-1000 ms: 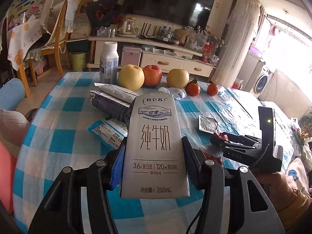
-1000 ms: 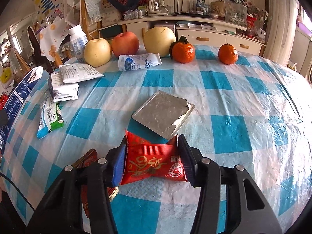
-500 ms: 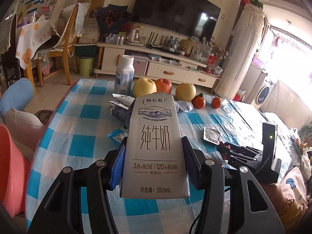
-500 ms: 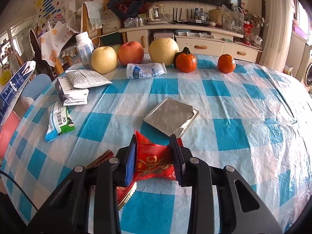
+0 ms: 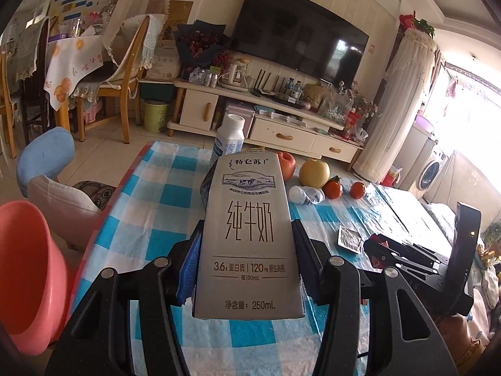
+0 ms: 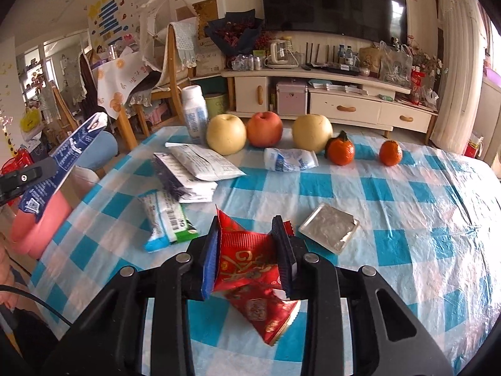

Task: Collect trash
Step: 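Carry the carton and red packet to the pink bucket and open both grippers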

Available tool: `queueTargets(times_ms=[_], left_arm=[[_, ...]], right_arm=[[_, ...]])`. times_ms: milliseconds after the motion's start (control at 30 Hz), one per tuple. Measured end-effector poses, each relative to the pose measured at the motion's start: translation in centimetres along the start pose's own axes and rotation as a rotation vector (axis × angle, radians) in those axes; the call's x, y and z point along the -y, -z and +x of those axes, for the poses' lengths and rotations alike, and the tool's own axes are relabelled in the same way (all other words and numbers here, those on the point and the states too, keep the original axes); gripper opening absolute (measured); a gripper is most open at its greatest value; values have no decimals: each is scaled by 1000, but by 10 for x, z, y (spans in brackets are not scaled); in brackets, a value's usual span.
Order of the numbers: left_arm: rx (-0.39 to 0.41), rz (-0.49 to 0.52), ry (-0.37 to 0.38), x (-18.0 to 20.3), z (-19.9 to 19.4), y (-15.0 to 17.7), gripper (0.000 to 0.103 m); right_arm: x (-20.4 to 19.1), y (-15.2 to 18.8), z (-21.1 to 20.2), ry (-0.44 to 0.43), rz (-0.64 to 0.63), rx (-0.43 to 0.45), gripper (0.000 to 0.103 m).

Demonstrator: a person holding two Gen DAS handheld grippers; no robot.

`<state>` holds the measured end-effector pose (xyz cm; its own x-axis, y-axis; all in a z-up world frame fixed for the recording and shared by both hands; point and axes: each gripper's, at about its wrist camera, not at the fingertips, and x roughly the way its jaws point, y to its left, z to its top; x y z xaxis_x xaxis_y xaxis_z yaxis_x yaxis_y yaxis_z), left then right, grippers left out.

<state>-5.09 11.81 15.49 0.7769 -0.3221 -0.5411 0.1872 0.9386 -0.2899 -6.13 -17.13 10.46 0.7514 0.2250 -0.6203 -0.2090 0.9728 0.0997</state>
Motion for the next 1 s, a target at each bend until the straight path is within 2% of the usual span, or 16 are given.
queueTargets(times_ms=[200, 367, 533, 667, 833, 1000], left_arm=[[56, -79, -57, -37, -24, -12, 55], [89, -190, -171, -93, -46, -17, 55], [103, -310, -334, -158, -69, -13, 55], [108, -427, -418, -207, -88, -6, 55], [82, -532, -469, -251, -96, 5, 55], [46, -635, -481, -285, -97, 15, 55]], right_arm=[[-69, -19, -6, -137, -57, 20, 34], [-147, -38, -3, -288, -133, 28, 34], [-226, -53, 5, -427, -216, 25, 34], [-282, -65, 14, -521, -246, 25, 34], [-334, -70, 38, -612, -244, -9, 34], [-369, -66, 65, -689, -214, -72, 36]])
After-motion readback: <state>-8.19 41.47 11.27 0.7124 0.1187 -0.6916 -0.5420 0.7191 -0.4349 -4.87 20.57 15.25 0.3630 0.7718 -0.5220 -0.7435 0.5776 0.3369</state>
